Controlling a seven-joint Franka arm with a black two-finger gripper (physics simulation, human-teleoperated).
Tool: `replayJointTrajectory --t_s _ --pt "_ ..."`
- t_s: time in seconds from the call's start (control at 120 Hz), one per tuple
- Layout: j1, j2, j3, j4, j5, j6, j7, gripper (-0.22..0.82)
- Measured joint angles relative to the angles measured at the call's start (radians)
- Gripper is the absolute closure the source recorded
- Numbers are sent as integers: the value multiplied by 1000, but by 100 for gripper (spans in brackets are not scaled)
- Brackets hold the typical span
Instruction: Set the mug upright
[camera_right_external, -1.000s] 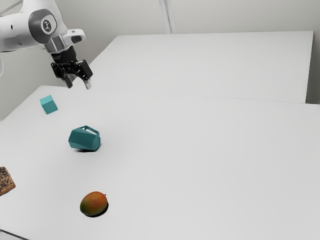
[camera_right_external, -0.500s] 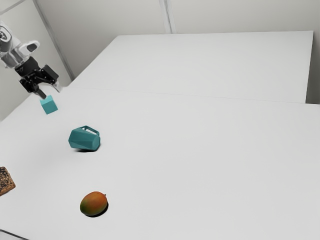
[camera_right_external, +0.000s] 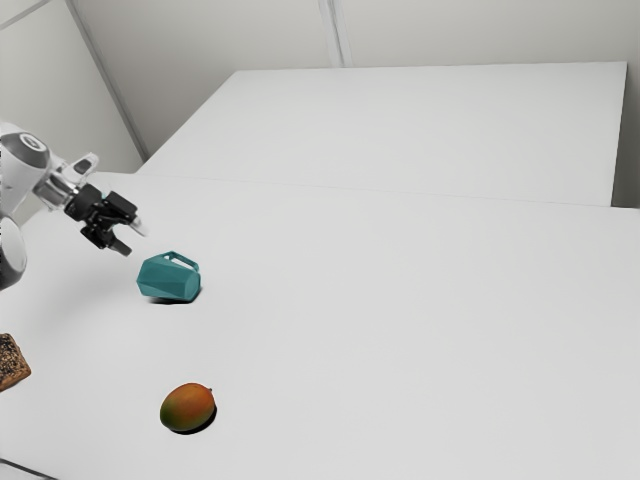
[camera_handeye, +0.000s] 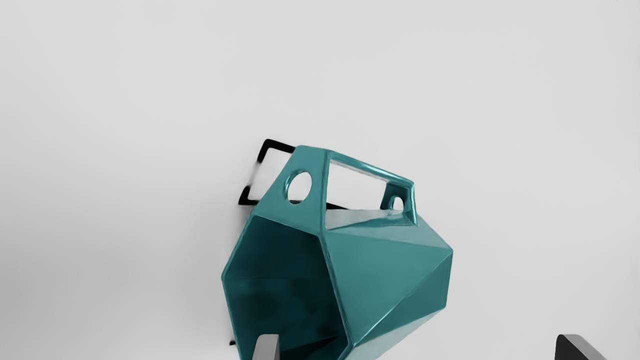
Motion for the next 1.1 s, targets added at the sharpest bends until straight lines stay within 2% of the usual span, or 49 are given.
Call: replayJointTrajectory --t_s 0.433,0.467,0.608,0.717,0.833,1.033,1.1 --pt "-7 20 -12 -142 -153 1 115 0" --pt "-6 20 -12 -147 -162 1 123 5" --pt "-1 19 -12 -155 -184 0 153 43" --pt "-4 14 -12 -155 -190 -6 172 60" --pt "-10 11 -12 -155 -193 -12 190 68" --pt "-24 -21 -12 -175 -192 -19 214 75" --pt "-34 -64 -11 -199 -188 -22 219 75"
